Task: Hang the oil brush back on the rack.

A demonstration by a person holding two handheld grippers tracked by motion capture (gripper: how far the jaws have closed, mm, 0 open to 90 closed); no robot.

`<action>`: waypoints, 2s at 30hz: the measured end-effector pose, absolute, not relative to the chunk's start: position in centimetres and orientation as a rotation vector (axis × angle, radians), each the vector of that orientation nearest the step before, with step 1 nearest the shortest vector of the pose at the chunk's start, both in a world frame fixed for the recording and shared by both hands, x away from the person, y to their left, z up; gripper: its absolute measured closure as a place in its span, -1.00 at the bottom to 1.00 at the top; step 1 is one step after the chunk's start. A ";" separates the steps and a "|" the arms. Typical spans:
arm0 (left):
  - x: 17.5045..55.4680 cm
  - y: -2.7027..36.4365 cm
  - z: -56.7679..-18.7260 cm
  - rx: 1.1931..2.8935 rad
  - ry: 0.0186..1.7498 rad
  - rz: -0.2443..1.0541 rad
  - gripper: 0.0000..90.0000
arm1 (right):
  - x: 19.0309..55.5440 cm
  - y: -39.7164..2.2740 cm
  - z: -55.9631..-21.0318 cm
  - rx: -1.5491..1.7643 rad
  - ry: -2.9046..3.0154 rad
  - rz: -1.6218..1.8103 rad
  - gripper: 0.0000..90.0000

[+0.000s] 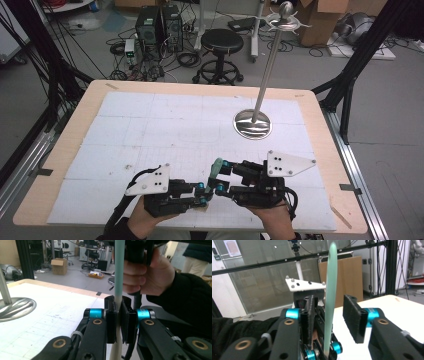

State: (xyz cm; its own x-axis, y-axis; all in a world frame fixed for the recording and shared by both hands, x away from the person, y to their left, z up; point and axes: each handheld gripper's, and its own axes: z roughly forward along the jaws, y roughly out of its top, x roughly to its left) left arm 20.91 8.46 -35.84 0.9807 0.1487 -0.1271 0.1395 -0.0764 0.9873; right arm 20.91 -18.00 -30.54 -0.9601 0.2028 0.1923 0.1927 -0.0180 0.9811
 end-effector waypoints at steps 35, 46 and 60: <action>23.8 17.1 -38.9 1.588 0.573 0.340 -0.59 | 33.0 -22.1 -23.3 0.761 2.073 1.848 0.82; 24.1 17.7 -39.0 1.567 0.594 0.348 -0.59 | 36.4 -24.3 -20.3 0.858 1.982 1.767 0.82; 24.1 18.3 -39.0 1.555 0.610 0.348 -0.59 | 39.9 -23.8 -17.9 0.920 1.944 1.732 0.82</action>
State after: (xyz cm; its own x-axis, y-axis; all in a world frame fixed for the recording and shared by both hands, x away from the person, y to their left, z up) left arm 24.15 18.25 -39.04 0.8077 0.5718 -0.1437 0.1680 0.0104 0.9857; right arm 39.89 -23.82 -17.94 -0.7146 0.6850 0.1420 0.2200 0.0273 0.9751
